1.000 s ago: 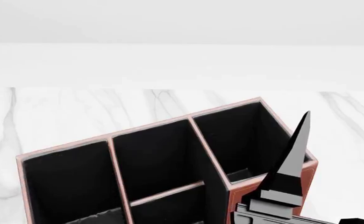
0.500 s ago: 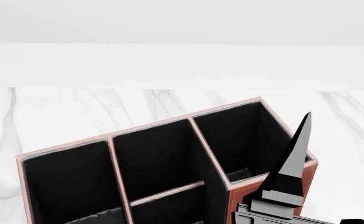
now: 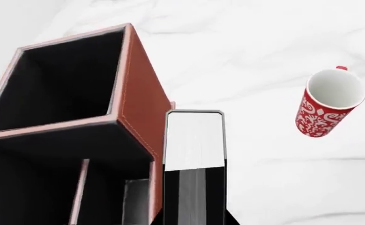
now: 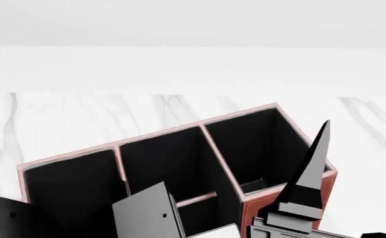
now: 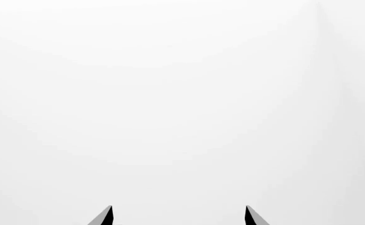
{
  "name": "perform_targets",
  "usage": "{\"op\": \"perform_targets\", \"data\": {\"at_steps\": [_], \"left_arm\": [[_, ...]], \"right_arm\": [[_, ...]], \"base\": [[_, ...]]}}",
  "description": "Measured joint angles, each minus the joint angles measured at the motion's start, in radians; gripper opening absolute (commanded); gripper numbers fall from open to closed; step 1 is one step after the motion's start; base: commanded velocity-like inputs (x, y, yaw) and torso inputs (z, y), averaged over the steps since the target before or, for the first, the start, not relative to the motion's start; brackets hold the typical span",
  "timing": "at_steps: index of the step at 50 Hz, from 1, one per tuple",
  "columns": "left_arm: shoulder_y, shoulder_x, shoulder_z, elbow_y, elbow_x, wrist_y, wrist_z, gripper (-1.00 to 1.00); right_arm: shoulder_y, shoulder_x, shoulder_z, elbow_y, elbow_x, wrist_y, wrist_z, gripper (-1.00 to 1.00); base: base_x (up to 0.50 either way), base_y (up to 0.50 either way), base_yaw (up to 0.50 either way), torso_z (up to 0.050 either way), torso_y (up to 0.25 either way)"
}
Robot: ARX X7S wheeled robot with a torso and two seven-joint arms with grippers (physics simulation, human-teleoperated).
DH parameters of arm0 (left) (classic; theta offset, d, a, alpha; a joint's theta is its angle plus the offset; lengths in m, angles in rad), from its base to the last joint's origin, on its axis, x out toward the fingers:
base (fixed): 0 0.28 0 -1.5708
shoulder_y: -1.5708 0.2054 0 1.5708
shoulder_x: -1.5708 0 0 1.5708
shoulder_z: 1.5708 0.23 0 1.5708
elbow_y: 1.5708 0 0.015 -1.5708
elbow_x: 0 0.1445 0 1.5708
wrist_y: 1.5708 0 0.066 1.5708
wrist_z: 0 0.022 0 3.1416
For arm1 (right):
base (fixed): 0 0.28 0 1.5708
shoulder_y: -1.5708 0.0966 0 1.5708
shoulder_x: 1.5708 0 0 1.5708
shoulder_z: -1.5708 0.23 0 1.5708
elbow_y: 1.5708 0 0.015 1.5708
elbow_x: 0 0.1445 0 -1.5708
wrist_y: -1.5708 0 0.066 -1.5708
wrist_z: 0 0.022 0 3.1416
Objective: Pick up the book and place it in the front compartment of the caddy.
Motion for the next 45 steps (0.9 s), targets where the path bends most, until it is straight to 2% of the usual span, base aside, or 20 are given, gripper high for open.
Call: {"op": "perform_targets", "data": {"at_steps": [9,18,32,45], "left_arm": [[-0.14,0.0,-0.049,-0.061,-0.06,-0.034,0.025,-1.0],[-0.267,0.001,-0.043,-0.149,-0.052,-0.034,0.078,-1.0],[-0.446,-0.007,0.084,-0.266,0.065,0.054,0.273,-1.0],[-0.519,-0.008,0.175,-0.394,0.177,0.15,0.387,-1.0]], "right_arm": [[0.0,0.007,0.0,-0.002,0.006,-0.004,0.005,1.0],[0.002,0.013,0.0,-0.003,0.009,-0.008,0.01,1.0],[0.004,0.023,0.0,-0.005,0.015,-0.015,0.018,1.0],[-0.003,0.036,0.007,-0.006,0.022,-0.029,0.027,1.0]], "base": [[0.0,0.0,0.0,0.0,0.001],[0.0,0.0,0.0,0.0,0.001],[0.0,0.0,0.0,0.0,0.001],[0.0,0.0,0.0,0.0,0.001]]}}
